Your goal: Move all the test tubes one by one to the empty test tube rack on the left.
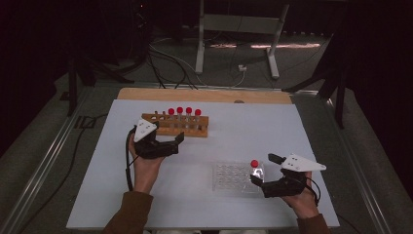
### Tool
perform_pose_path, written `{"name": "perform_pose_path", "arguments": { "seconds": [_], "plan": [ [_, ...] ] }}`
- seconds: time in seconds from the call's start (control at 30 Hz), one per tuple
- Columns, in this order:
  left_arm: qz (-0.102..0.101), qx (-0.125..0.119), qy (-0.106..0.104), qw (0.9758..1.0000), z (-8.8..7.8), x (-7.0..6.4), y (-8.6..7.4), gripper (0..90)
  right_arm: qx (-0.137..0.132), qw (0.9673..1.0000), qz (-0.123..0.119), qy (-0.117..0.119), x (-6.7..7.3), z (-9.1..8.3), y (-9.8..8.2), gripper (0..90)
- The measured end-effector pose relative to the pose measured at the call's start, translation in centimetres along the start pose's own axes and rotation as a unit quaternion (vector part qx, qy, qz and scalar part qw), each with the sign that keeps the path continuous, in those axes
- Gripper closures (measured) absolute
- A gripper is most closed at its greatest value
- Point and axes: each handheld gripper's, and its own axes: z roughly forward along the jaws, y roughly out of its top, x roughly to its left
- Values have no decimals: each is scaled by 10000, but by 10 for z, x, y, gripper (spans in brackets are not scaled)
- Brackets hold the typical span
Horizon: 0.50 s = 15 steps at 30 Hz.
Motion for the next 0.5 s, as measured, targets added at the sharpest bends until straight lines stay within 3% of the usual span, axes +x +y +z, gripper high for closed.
{"name": "perform_pose_path", "arguments": {
  "seconds": [0.27, 0.5],
  "plan": [
    [75, 41, -283, 9996, 2, -17, -4, 7, 167, 9999, -32, -18, -1, 5, -5, 104],
    [236, 75, -468, 9986, 1, -29, -5, 7, 225, 9997, -112, -6, -1, 12, -12, 357]
  ]
}}
